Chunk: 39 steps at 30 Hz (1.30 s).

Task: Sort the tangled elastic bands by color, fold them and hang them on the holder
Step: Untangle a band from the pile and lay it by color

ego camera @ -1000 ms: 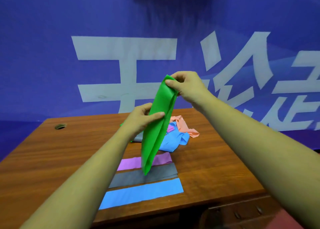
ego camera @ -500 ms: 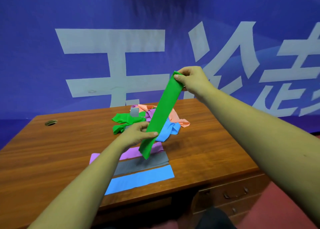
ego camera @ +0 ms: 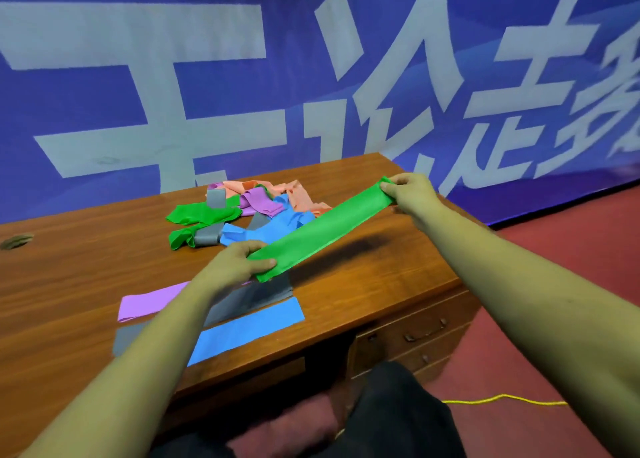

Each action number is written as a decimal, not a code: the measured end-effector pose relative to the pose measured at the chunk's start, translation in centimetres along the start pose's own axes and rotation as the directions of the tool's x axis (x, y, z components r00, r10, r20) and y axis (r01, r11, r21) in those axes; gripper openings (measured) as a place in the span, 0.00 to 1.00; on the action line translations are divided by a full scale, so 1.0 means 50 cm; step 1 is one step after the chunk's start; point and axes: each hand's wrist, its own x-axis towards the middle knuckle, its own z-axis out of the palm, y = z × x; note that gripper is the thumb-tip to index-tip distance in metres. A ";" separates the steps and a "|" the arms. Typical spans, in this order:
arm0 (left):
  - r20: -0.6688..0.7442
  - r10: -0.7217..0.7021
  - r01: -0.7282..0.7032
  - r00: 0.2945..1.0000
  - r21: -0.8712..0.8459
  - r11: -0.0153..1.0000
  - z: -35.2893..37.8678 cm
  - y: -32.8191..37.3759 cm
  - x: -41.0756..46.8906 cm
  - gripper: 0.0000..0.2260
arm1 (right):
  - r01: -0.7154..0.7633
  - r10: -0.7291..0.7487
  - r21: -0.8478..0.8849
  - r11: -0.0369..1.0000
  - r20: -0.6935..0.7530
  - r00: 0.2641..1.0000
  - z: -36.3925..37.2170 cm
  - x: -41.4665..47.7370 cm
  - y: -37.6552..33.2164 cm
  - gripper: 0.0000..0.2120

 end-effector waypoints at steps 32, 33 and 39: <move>-0.329 0.273 0.069 0.904 0.743 0.665 0.168 -0.040 0.167 0.06 | -0.010 -0.112 -0.605 0.797 -0.163 0.980 0.028 0.168 0.276 0.11; -0.323 0.262 0.070 0.909 0.741 0.668 0.166 -0.039 0.168 0.06 | -0.016 -0.110 -0.614 0.789 -0.166 0.980 0.027 0.168 0.275 0.11; -0.262 0.354 -0.066 0.898 0.715 0.696 0.144 -0.035 0.152 0.06 | 0.070 -0.245 -0.688 0.722 -0.161 0.956 0.048 0.146 0.233 0.16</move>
